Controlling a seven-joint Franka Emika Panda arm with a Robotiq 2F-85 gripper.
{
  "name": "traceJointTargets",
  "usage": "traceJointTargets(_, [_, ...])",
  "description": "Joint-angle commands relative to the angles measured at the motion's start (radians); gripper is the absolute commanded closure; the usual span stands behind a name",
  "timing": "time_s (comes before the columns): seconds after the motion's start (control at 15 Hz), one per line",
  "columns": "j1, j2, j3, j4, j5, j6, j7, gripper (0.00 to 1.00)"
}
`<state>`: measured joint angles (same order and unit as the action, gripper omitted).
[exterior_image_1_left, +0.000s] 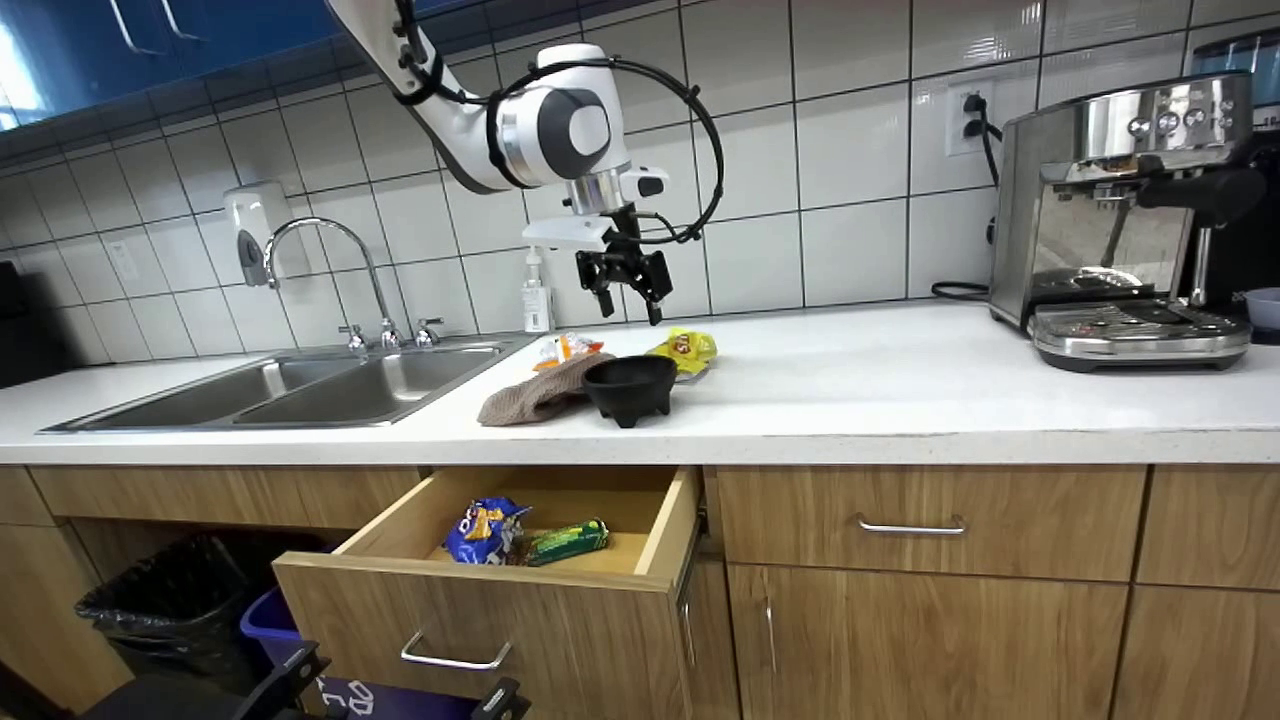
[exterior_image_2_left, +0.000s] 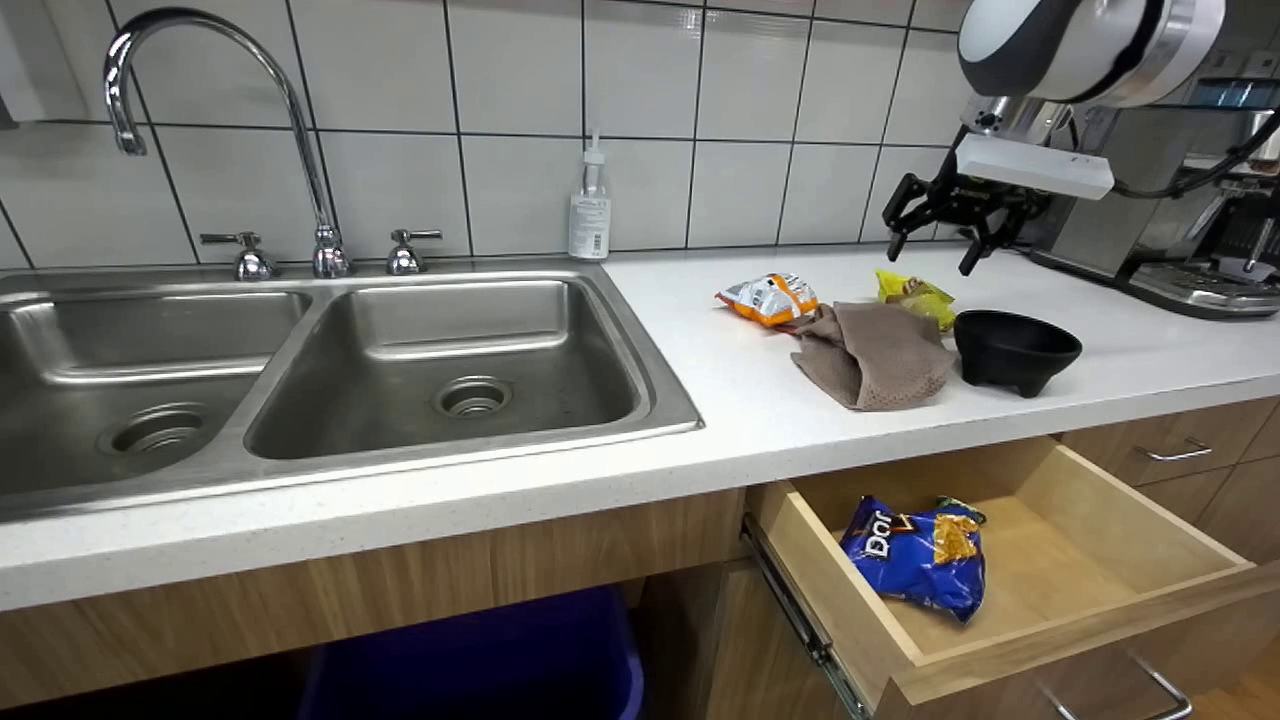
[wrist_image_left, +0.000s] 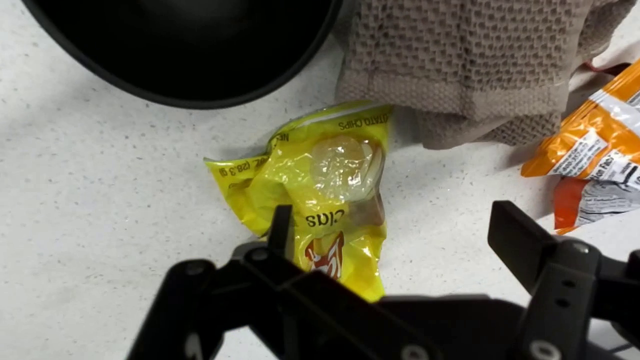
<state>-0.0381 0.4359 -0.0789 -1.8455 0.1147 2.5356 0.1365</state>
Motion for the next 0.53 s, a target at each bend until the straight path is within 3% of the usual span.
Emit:
traceJointTargets(0.0, [-0.008,0.089,-0.01,0.122,-0.004,-0.052,0.053,0.0])
traceJointTargets(0.47, [-0.014,0.196,-0.029,0.242,-0.01,-0.098,0.076,0.0])
